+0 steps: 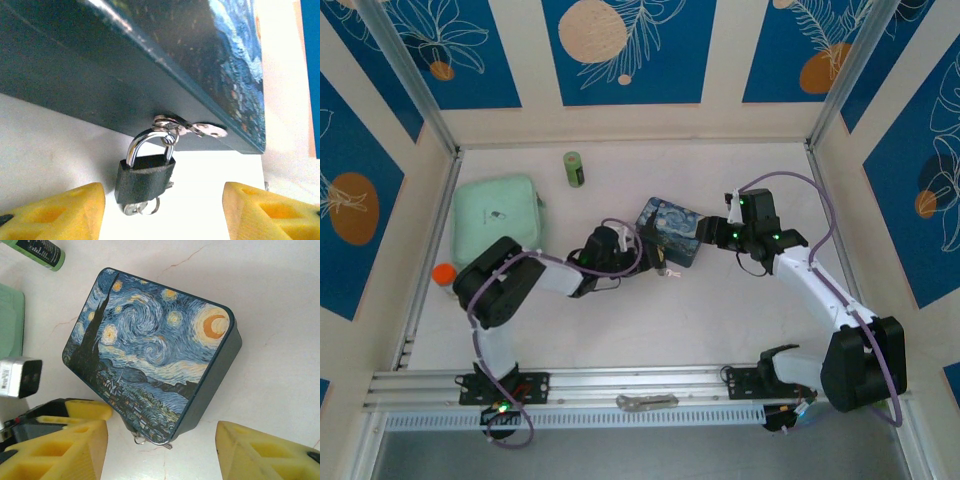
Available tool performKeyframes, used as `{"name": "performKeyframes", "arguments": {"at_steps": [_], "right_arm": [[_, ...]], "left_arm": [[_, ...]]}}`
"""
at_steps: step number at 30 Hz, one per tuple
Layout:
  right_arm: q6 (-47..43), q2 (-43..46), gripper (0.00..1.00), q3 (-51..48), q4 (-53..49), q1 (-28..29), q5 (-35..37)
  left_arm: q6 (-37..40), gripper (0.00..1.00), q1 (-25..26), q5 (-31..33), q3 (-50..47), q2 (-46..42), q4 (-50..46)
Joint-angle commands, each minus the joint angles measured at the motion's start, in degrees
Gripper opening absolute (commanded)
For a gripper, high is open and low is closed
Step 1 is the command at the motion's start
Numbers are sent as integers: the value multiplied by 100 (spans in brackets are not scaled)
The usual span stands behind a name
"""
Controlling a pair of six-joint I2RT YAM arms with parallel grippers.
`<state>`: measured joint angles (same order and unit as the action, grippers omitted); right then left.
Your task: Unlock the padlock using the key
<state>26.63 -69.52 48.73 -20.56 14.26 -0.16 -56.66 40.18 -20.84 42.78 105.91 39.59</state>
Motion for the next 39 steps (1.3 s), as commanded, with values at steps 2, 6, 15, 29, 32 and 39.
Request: {"name": "performKeyframes", "arguments": {"at_steps": [2,6,15,29,32,39], "right_arm": [[48,20,59,82,61,25,12],[44,-69,59,132,61,60,-1],[-33,-23,59,86,8,125,-40],[8,268,58,4,-54,206,122],[1,263,58,23,-79,243,123],[8,305,58,-8,-106,270,183]], "left_arm": [[207,62,-72,234,-76,-362,-144],[554,55,-39,127,238,-272,-501],[835,57,181,273,660,61,-978],[985,51,390,836,876,373,-1726],[909,49,412,778,803,494,-1495],[782,44,568,537,1046,798,-1246]]}}
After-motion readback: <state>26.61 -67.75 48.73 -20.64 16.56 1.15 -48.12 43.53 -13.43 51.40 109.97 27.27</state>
